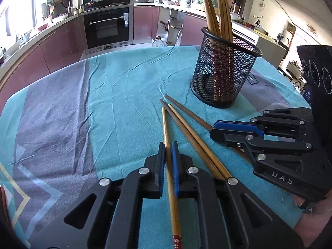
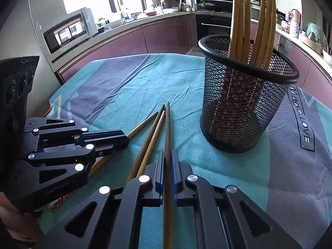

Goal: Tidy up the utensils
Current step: 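Lift both held chopsticks upright and carry them over the mesh cup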

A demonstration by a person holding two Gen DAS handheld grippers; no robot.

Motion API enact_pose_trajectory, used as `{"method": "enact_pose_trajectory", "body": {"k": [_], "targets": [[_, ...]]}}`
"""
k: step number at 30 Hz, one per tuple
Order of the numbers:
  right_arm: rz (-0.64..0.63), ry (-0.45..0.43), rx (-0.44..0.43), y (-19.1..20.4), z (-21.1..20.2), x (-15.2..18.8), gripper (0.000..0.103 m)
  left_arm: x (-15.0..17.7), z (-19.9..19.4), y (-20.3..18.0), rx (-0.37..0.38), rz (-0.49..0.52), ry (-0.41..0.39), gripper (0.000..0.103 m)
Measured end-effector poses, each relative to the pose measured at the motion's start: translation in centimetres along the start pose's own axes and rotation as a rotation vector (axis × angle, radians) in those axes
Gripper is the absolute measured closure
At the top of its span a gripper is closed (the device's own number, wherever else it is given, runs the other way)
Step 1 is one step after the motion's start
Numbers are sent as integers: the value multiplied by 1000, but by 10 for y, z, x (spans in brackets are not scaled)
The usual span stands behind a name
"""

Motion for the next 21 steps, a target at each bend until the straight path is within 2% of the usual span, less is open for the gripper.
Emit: {"method": "enact_pose_trajectory", "body": {"k": [10,21], "targets": [[-5,-82,-69,11,-32,-6,98,-7,-18,9,33,-35,-27,96],[17,-184,-96,9,-72,-19,98,-28,-65,14,134,-63,-111,96]]}}
Point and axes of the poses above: each gripper's, at about its wrist camera, not at the fingertips, and z roughly the way its jaws point, y to its left, x to its underside, the point moved 10 cm from there along z, roughly the way its jaws point, and after that the axes turned 10 degrees about -x, right-handed, at the moved point
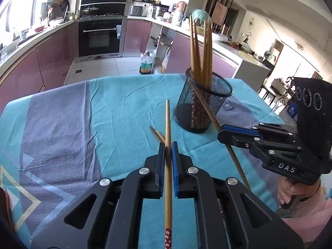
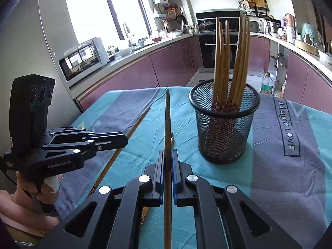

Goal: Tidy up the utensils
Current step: 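Lift both held chopsticks upright and carry them over the mesh cup, then release the left tool's chopstick into the cup while the right tool holds its own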

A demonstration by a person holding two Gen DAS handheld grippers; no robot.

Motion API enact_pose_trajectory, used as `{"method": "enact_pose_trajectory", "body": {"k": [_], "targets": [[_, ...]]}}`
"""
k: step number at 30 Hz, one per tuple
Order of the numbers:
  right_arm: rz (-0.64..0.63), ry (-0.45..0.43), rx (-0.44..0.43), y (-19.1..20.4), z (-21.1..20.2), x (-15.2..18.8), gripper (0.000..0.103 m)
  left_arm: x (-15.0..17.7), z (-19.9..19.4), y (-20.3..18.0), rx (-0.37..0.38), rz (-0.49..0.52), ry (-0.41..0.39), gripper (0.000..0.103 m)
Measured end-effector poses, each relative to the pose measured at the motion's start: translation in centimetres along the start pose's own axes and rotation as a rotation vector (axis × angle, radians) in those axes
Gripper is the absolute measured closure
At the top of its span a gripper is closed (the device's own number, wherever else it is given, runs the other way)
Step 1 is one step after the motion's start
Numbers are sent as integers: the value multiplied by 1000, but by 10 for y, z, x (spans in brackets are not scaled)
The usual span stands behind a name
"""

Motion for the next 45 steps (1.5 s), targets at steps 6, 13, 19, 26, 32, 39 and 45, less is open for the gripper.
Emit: {"method": "enact_pose_trajectory", "body": {"k": [6,13,19,26,32,39,45], "targets": [[17,-67,-13,-3,-23,-13,98,-16,-26,-8,57,-9,-52,96],[26,-136,-1,-8,-46,-27,98,-34,-52,-16,80,-7,-111,96],[16,-184,5,-9,-61,-38,98,-45,-71,-16,101,-23,-153,96],[8,-234,12,-13,-77,-53,98,-66,-94,-11,107,-36,-214,96],[-20,-263,20,-12,-85,-69,98,-90,-113,-8,116,-50,-274,96],[-67,-298,41,-9,-97,-92,98,-113,-120,-18,136,-38,-301,96],[-107,-332,59,-7,-109,-111,98,-138,-122,-29,148,-23,-324,96]]}}
Point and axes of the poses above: each gripper's, at about its wrist camera, not at the fingertips, and z roughly the way its jaws point, y to its left, x to its underside, the point moved 10 cm from there along z, roughly the way its jaws point, and after that the axes turned 10 degrees about -x, right-handed, at the moved point
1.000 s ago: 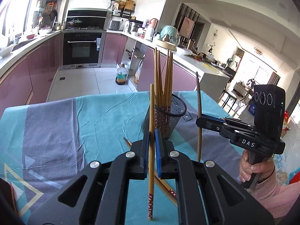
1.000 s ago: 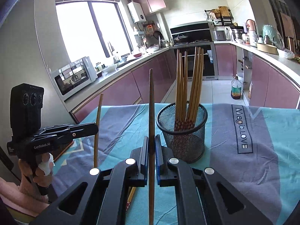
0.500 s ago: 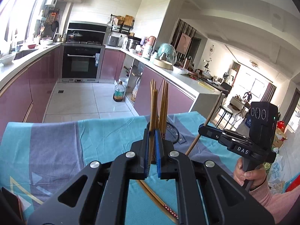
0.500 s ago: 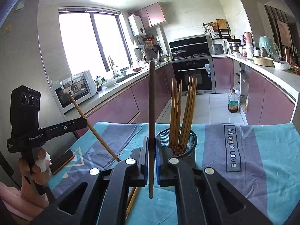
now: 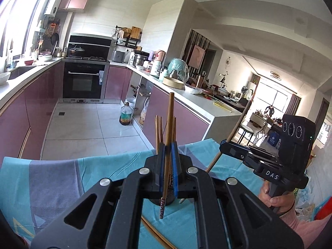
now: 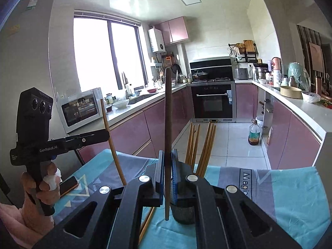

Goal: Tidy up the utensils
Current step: 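Release the left tool's chopstick into the cup while the right tool holds its own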

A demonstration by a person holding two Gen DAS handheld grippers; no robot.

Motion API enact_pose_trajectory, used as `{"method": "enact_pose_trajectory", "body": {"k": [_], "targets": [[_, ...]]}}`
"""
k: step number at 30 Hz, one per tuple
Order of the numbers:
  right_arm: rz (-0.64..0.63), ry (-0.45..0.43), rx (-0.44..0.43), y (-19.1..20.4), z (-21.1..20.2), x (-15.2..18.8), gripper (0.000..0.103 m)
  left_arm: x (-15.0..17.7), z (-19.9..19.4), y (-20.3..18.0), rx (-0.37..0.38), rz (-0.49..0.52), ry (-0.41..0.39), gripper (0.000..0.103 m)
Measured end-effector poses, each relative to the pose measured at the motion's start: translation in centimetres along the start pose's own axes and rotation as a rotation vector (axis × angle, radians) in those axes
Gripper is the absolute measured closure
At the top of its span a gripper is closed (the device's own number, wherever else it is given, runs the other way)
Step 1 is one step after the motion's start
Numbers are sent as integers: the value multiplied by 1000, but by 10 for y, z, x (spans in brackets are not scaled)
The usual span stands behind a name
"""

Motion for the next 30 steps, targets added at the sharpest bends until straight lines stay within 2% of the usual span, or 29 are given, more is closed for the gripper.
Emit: {"method": "enact_pose_trajectory", "body": {"k": [9,12,19,25,30], "targets": [[-25,-48,10,-6,-6,-26,98,-37,8,-18,13,33,-56,97],[-29,-55,11,-7,-5,-30,98,-48,14,-23,16,42,-63,102],[-14,-48,9,-11,2,-26,98,-50,31,-34,31,50,-47,102],[8,-22,4,-17,8,-15,98,-26,49,-20,-4,59,25,102],[27,1,7,-22,12,-5,98,23,94,21,-87,23,183,102]]}}
Point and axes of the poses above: each gripper's, at about its wrist camera, not at the fingertips, and z roughly the way its jaws point, y to its left, x to its underside, the point moved 10 cm from there along z, roughly the way its jaws point, and after that the axes turned 10 degrees about -x, right-handed, at the moved point
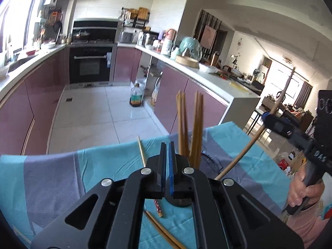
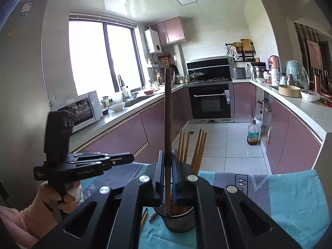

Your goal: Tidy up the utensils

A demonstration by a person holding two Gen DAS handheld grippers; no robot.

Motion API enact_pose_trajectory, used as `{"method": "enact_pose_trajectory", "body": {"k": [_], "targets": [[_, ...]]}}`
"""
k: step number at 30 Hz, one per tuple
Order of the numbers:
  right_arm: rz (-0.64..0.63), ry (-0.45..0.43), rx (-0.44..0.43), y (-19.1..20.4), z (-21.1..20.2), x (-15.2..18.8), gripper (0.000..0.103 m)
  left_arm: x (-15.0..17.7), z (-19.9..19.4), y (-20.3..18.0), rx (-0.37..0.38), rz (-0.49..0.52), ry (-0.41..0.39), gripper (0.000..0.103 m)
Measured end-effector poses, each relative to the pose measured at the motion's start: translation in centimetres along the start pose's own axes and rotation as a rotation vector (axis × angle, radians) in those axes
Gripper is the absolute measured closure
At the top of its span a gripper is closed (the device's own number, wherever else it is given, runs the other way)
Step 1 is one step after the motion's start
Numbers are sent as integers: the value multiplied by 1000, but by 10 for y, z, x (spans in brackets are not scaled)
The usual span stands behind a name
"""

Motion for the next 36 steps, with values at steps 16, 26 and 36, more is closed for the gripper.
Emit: {"method": "enact_pose_trajectory", "body": {"k": [16,26,36], "targets": [[14,-4,12,-1,-1,0,98,63,111,36,-168,93,205,90],[32,10,-1,-7,5,6,98,60,159,27,-227,188,244,87],[47,37,-4,-16,15,13,98,60,209,36,-273,212,319,88]]}}
Point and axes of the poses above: each gripper's, at about its wrist camera, not at the fingertips, and z roughly the way its jaws point, y to its left, x to its underside, the point moved 10 cm from there along z, roughly the way its jaws point, and after that the axes turned 10 degrees about -x, right-handed, at the moved point
